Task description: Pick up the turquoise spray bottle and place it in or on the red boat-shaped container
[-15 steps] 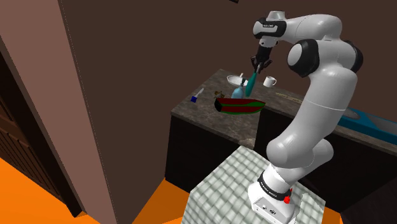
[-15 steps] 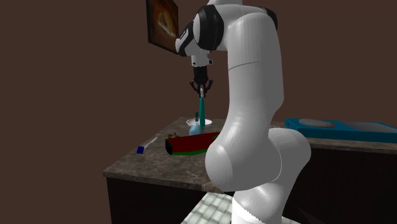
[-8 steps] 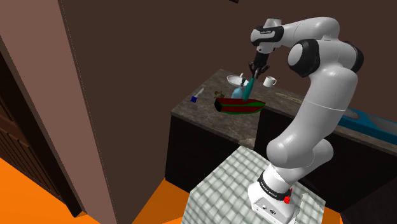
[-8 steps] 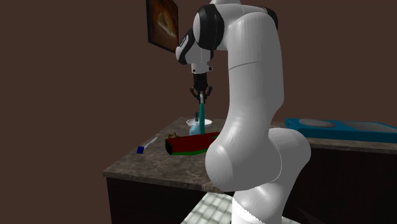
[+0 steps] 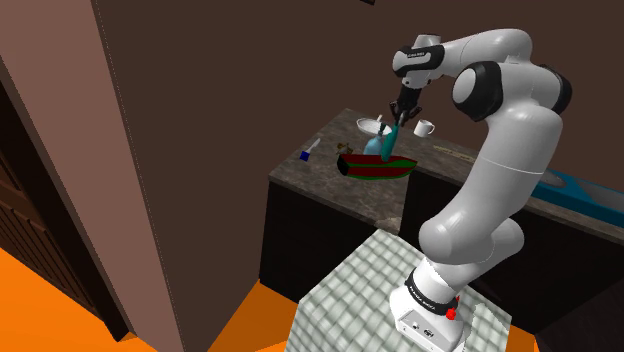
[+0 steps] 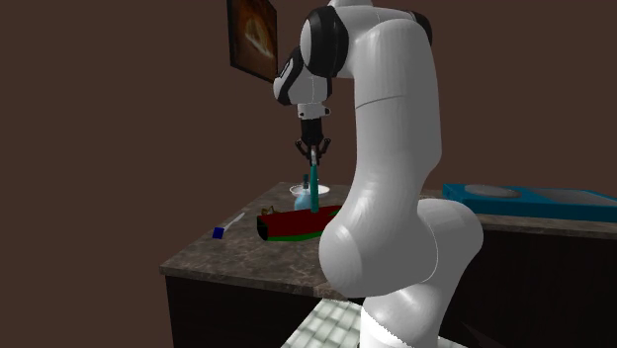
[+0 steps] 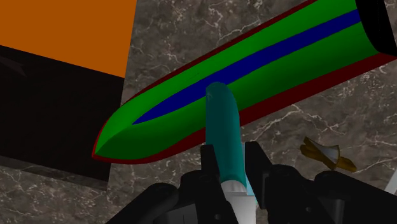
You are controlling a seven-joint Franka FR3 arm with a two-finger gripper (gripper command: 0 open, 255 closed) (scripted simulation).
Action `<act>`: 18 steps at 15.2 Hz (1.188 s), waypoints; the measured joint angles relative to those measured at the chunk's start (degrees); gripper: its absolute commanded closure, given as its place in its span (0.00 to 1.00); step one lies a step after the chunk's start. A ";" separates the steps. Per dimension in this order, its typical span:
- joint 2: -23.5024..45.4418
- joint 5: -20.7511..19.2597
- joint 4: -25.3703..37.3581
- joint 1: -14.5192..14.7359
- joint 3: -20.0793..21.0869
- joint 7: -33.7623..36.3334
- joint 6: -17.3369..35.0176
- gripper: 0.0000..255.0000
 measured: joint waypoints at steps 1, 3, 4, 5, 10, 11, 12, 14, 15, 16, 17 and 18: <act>0.00 0.00 -0.01 0.00 0.00 0.00 0.01 0.00; -0.02 0.00 -0.02 0.00 0.00 0.00 0.02 0.00; -0.02 0.00 -0.02 0.00 0.00 0.00 0.02 0.00; -0.02 0.00 -0.02 0.00 0.00 0.00 0.02 0.00; -0.43 -0.08 3.51 0.21 0.10 0.08 -3.86 0.00; -0.83 -0.18 4.30 0.35 0.16 0.22 -5.07 0.00; -0.72 -0.15 5.36 0.38 0.19 0.21 -6.01 0.00; -0.48 -0.07 6.36 0.30 0.16 0.04 -6.79 0.00; -0.48 -0.06 6.54 0.27 0.14 0.00 -6.99 0.00; -0.45 -0.05 6.63 0.27 0.14 -0.01 -7.06 0.00; -0.45 -0.05 6.66 0.27 0.14 -0.02 -7.09 0.00; -0.44 -0.05 6.68 0.27 0.14 -0.02 -7.11 0.00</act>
